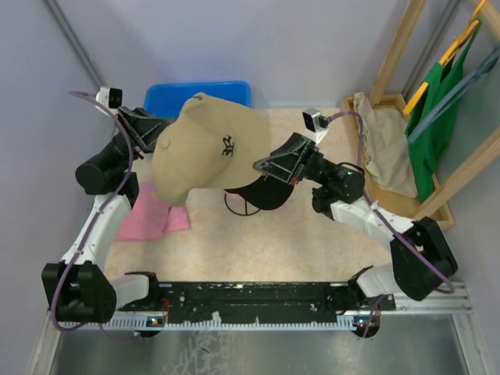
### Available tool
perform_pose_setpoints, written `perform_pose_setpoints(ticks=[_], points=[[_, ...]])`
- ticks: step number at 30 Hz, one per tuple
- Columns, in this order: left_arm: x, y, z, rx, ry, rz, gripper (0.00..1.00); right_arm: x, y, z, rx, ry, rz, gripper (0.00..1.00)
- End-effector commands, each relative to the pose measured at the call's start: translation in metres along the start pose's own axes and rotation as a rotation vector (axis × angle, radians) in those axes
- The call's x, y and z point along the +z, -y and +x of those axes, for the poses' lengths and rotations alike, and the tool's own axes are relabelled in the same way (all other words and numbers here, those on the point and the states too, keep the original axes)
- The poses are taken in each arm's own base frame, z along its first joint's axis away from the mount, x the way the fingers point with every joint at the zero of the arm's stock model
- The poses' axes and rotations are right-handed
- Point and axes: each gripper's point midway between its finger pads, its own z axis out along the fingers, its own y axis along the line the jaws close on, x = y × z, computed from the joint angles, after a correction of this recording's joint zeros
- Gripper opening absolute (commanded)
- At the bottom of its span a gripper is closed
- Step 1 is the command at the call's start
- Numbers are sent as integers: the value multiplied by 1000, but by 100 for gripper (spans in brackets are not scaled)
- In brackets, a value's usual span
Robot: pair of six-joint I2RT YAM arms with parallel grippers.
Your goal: Stack the hats
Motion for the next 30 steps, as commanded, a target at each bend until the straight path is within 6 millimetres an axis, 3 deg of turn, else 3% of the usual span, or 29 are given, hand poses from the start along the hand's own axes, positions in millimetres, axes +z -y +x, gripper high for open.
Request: perform_pose_setpoints(ticks=[1, 5, 9, 14, 21, 26, 30], points=[[-38, -67, -35, 190, 95, -246, 45, -6, -49, -38, -147, 164, -28, 0], [-98, -132, -71, 316, 352, -609, 71, -13, -35, -53, -190, 205, 150, 0], [-134, -160, -75, 441, 389, -815, 75, -21, -18, -69, -162, 240, 290, 0], [-166, -212, -57, 381, 292, -934, 77, -34, 35, -72, -3, 240, 554, 0], [-199, -281, -23, 250, 144, -973, 77, -57, 86, -68, 68, 225, 752, 0], [-204, -312, -11, 223, 85, -952, 77, -68, 89, -74, 75, 254, 750, 0], [-198, -334, -3, 163, 67, -888, 78, -74, 84, -80, 56, 272, 769, 0]])
